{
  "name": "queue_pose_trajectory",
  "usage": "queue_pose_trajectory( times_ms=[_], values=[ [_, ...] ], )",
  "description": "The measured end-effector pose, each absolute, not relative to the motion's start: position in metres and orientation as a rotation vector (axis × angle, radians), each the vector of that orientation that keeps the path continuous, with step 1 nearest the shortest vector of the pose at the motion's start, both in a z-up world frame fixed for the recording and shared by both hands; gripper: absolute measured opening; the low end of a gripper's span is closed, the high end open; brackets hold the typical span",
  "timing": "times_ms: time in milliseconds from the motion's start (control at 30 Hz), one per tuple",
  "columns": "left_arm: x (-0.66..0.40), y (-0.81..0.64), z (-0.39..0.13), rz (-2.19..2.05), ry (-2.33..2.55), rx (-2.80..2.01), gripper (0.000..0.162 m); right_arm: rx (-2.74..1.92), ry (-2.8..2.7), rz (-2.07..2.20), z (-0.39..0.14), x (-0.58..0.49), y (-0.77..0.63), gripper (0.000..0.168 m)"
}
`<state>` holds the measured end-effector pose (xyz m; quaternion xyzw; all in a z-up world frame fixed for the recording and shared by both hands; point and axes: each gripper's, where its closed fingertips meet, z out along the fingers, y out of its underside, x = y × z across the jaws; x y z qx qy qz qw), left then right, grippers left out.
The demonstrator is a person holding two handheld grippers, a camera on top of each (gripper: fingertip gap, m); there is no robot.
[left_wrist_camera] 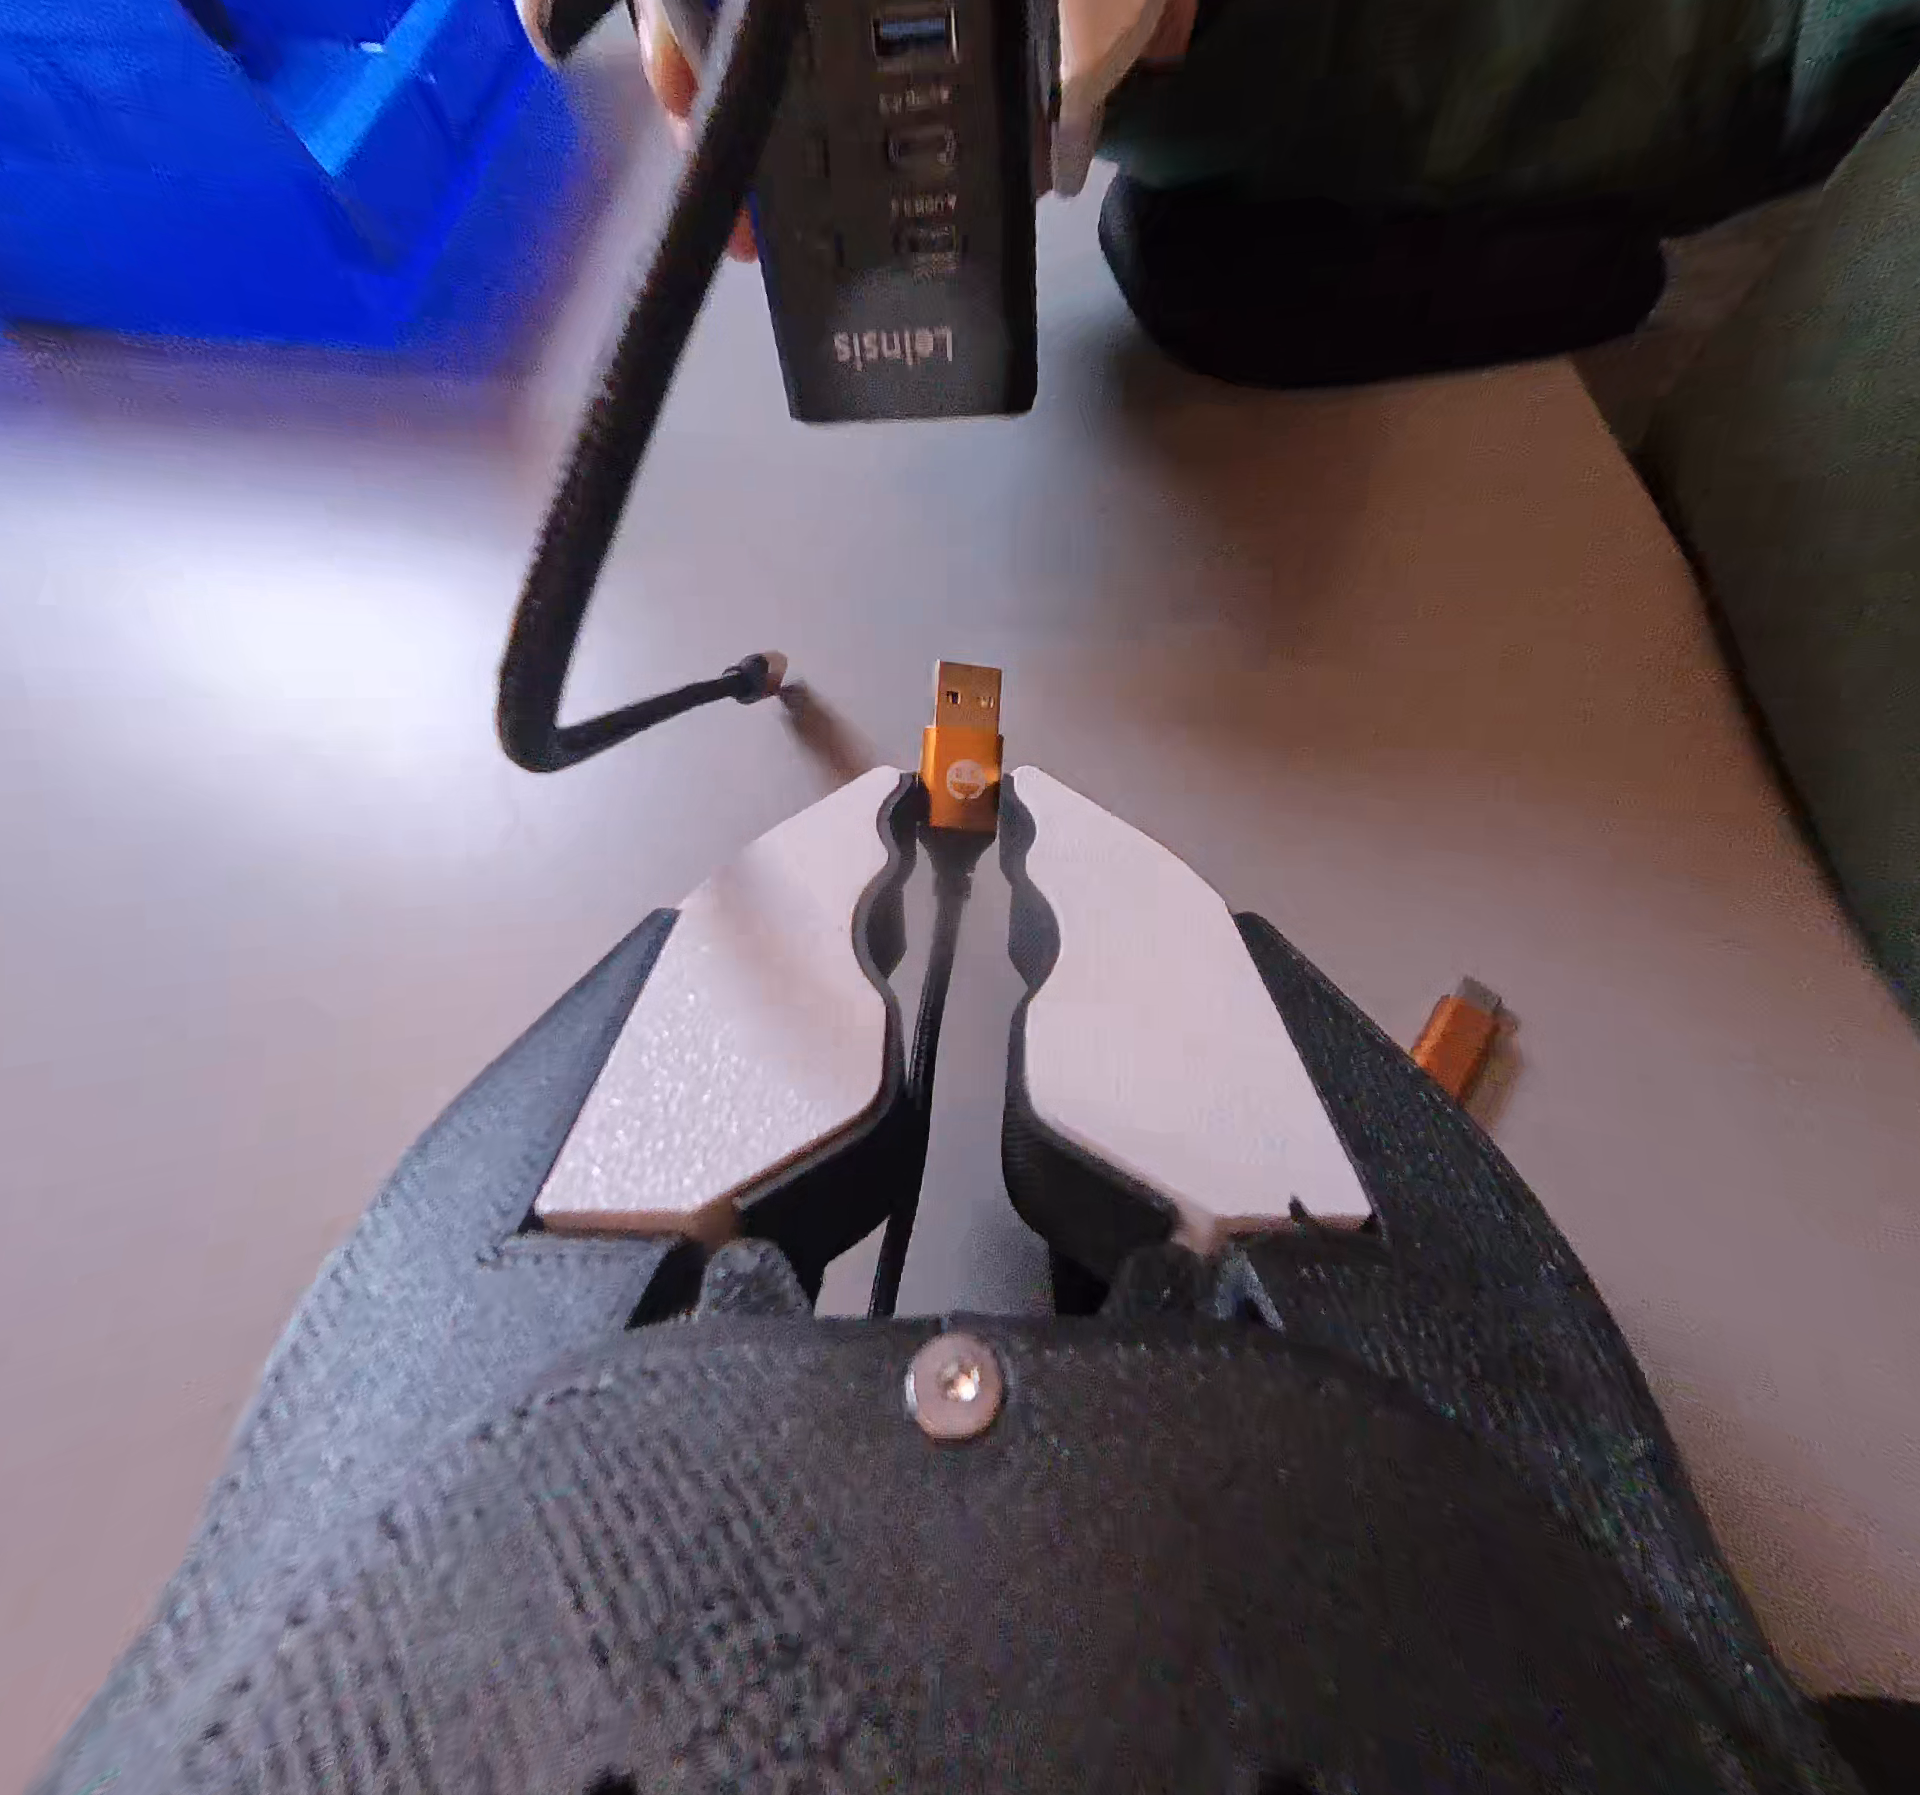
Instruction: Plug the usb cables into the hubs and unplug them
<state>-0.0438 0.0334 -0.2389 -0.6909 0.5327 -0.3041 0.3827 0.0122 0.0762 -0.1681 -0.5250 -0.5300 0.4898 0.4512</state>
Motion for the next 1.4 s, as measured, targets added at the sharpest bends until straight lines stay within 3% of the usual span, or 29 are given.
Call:
queue_pose_trajectory(
  times_ms=[467,833,1067,1400],
  values=[
    [-0.062,0.029,-0.278,-0.533,1.482,-1.944,0.027,-1.321,-1.266,1.239,-0.168,0.015,0.083,0.073],
    [-0.065,0.039,-0.282,-0.214,1.597,-1.873,0.007,-1.321,-1.276,1.25,-0.169,0.016,0.083,0.073],
    [-0.02,0.025,-0.215,-0.753,1.251,-1.831,0.007,-1.286,-1.353,1.281,-0.173,0.013,0.07,0.073],
    [0.003,0.026,-0.209,-0.742,1.268,-1.893,0.007,-1.273,-1.555,1.18,-0.196,-0.001,0.045,0.073]
  ],
)
